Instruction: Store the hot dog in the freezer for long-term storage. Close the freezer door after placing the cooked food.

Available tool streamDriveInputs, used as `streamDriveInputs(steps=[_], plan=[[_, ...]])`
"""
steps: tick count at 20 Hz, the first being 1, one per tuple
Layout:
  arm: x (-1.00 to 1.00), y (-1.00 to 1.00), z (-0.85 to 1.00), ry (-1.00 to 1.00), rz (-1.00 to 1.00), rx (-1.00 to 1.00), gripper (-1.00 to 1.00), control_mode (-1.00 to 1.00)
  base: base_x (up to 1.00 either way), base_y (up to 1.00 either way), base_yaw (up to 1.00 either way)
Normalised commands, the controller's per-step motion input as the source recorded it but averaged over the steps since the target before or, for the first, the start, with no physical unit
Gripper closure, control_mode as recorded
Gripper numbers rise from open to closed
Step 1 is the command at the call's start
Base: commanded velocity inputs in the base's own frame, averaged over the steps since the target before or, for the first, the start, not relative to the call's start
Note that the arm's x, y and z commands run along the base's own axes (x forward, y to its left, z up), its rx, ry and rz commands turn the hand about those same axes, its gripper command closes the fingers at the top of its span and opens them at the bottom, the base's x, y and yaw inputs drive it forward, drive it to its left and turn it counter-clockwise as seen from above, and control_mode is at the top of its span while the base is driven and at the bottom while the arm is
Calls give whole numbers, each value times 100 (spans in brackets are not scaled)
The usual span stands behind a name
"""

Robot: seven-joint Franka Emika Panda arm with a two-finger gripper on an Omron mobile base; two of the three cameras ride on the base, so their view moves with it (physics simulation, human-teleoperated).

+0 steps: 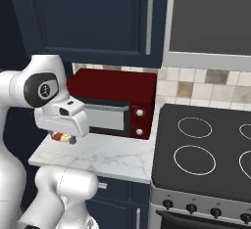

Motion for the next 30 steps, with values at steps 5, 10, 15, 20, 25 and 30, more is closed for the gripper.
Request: streamDriveInputs(steps=[5, 10, 15, 20, 25, 30], plan=[[-58, 4, 0, -19, 0, 1, 100, -100, 0, 0, 0], [-31, 3, 10, -24, 0, 0, 100, -100, 0, 0, 0], [-1, 0, 14, 0, 0, 0, 100, -100, 0, 0, 0], [0, 0, 0, 1, 0, 0, 100, -100, 0, 0, 0], [-12, 0, 0, 0, 0, 0, 100, -100, 0, 0, 0], [-24, 0, -2, 0, 0, 0, 100, -100, 0, 0, 0]])
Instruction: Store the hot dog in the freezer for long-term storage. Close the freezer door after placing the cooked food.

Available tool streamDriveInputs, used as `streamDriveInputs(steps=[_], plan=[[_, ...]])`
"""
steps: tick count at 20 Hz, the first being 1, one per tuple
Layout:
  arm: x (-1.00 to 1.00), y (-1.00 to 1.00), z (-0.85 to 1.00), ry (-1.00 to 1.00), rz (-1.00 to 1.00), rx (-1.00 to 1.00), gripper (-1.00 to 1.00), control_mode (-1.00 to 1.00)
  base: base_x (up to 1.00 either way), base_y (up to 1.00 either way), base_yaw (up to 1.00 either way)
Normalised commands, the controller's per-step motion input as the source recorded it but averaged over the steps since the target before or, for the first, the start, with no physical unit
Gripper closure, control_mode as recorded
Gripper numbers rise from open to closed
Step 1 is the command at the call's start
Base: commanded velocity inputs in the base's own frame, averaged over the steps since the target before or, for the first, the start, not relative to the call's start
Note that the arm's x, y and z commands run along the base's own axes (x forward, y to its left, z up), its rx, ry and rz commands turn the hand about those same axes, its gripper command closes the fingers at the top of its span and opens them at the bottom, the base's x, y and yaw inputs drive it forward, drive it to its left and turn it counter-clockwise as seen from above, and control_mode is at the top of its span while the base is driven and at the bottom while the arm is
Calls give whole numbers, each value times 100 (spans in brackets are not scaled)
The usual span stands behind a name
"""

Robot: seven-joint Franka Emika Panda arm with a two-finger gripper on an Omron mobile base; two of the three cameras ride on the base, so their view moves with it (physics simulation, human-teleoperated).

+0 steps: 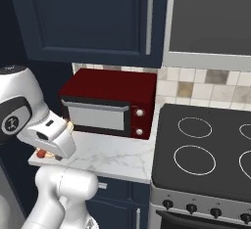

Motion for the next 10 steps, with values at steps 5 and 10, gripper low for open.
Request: streamDriveInputs(steps=[5, 10], plan=[[0, 0, 0, 0, 0, 0, 100, 100, -57, 0, 0], [0, 0, 0, 0, 0, 0, 100, 100, -73, 0, 0]])
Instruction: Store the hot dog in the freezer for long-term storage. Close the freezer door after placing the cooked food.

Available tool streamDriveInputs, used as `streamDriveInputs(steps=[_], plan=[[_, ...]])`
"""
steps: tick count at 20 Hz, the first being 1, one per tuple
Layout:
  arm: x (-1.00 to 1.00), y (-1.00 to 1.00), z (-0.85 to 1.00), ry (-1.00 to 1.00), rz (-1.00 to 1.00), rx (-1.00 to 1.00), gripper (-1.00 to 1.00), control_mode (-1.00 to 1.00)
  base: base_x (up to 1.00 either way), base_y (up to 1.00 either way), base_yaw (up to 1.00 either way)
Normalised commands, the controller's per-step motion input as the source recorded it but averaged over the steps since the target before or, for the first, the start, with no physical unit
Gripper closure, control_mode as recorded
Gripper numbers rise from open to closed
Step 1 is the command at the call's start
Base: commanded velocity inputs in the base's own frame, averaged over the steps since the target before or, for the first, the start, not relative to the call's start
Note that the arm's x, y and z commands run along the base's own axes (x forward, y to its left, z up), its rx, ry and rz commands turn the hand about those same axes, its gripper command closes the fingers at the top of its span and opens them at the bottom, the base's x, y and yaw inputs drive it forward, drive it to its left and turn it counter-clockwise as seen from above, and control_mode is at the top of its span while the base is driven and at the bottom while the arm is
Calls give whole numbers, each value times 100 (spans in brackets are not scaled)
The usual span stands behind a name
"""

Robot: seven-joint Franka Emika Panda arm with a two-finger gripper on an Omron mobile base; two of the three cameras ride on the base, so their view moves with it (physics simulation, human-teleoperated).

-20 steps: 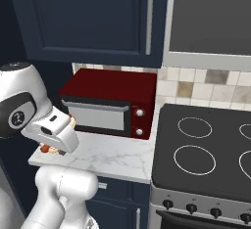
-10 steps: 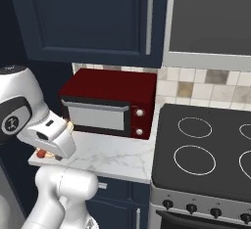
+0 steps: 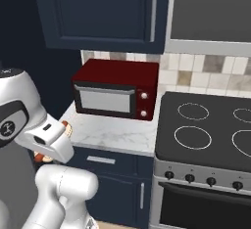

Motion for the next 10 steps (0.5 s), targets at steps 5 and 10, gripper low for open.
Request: streamDriveInputs(steps=[5, 10], plan=[[0, 0, 0, 0, 0, 0, 100, 100, -72, 0, 0], [0, 0, 0, 0, 0, 0, 100, 100, -88, 14, 7]])
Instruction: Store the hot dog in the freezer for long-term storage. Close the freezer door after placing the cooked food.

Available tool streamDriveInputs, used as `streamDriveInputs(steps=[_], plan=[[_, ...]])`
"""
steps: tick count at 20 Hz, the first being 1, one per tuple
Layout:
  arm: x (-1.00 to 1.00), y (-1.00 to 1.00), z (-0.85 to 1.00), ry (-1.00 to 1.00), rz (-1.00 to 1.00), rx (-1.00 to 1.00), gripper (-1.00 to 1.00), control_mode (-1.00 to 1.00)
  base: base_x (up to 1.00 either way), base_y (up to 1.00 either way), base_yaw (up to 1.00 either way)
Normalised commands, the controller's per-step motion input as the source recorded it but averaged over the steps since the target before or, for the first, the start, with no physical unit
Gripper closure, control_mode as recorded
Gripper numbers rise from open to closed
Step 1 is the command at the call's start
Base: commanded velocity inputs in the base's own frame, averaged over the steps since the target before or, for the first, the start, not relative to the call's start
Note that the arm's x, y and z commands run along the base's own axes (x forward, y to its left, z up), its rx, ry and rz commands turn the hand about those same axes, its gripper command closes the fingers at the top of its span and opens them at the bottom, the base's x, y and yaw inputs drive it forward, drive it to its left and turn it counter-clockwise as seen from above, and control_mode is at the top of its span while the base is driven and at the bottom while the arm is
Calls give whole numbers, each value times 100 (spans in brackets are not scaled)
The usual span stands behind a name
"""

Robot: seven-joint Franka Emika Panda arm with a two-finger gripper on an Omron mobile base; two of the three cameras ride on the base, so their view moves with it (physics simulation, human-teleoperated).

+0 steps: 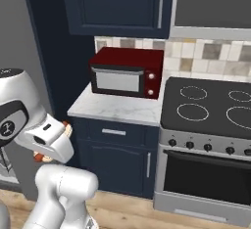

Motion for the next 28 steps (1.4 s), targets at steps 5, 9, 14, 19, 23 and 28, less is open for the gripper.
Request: streamDriveInputs(steps=[5, 9, 14, 19, 23, 28], plan=[[0, 0, 0, 0, 0, 0, 100, 100, -66, 41, 21], [0, 0, 0, 0, 0, 0, 100, 100, -21, 55, 35], [0, 0, 0, 0, 0, 0, 100, 100, 7, 60, 36], [0, 0, 0, 0, 0, 0, 100, 100, 20, 79, 41], [0, 0, 0, 0, 0, 0, 100, 100, 56, 75, 40], [0, 0, 0, 0, 0, 0, 100, 100, 52, 41, 18]])
